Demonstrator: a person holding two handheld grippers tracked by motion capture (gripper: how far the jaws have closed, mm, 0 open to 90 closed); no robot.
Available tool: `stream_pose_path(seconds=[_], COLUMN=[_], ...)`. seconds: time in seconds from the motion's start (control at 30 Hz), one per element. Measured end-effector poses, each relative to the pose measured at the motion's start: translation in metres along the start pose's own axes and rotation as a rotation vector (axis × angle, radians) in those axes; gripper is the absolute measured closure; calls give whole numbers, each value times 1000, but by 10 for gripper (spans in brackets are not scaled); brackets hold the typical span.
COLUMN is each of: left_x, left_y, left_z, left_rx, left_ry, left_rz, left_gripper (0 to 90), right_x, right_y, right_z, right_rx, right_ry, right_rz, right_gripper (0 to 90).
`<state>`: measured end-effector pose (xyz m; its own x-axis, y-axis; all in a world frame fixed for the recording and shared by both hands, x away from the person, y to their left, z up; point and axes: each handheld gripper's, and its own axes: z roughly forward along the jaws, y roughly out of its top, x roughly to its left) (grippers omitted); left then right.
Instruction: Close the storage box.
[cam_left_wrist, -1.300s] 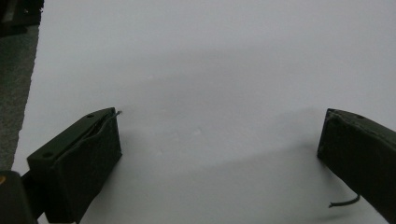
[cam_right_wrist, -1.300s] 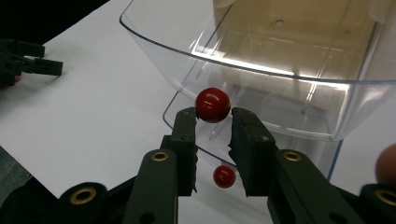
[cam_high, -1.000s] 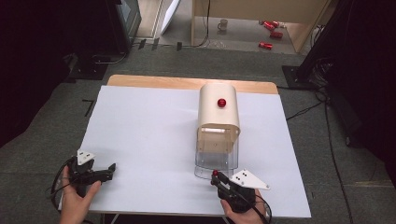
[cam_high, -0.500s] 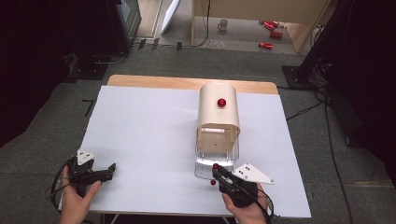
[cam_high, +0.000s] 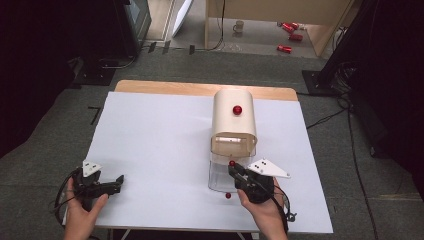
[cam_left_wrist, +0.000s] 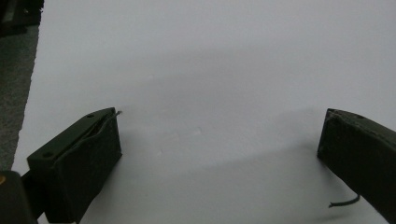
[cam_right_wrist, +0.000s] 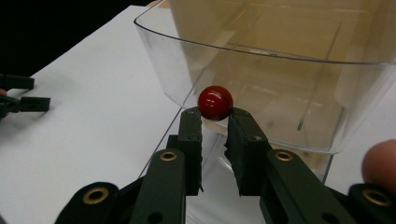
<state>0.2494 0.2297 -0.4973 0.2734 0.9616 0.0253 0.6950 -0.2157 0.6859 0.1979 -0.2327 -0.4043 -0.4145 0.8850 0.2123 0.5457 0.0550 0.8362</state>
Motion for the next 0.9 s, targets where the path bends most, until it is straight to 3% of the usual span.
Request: stream_pose_path(seconds=[0.33, 0.57, 0.6, 0.67, 0.77, 0.9], left_x=[0, 0, 0, 0, 0, 0], left_y=[0, 0, 0, 0, 0, 0], left_z=[0, 0, 0, 0, 0, 0], left_rx=[-1, -1, -1, -1, 0, 2], left_ry=[0, -1, -1, -1, -1, 0], left_rz=[0, -1, -1, -1, -1, -1], left_gripper=[0, 0, 0, 0, 0, 0], right_x=[-11, -13, -13, -13, -11, -10], right_y=[14, 16, 15, 12, 4, -8], right_z=[18, 21, 21, 20, 17, 13], right_rx=[-6, -6, -7, -10, -28, 16], right_ry=[-24, -10, -7, 16, 19, 19], right_rz=[14, 9, 11, 12, -29, -31], right_gripper=[771, 759, 736, 603, 425, 261])
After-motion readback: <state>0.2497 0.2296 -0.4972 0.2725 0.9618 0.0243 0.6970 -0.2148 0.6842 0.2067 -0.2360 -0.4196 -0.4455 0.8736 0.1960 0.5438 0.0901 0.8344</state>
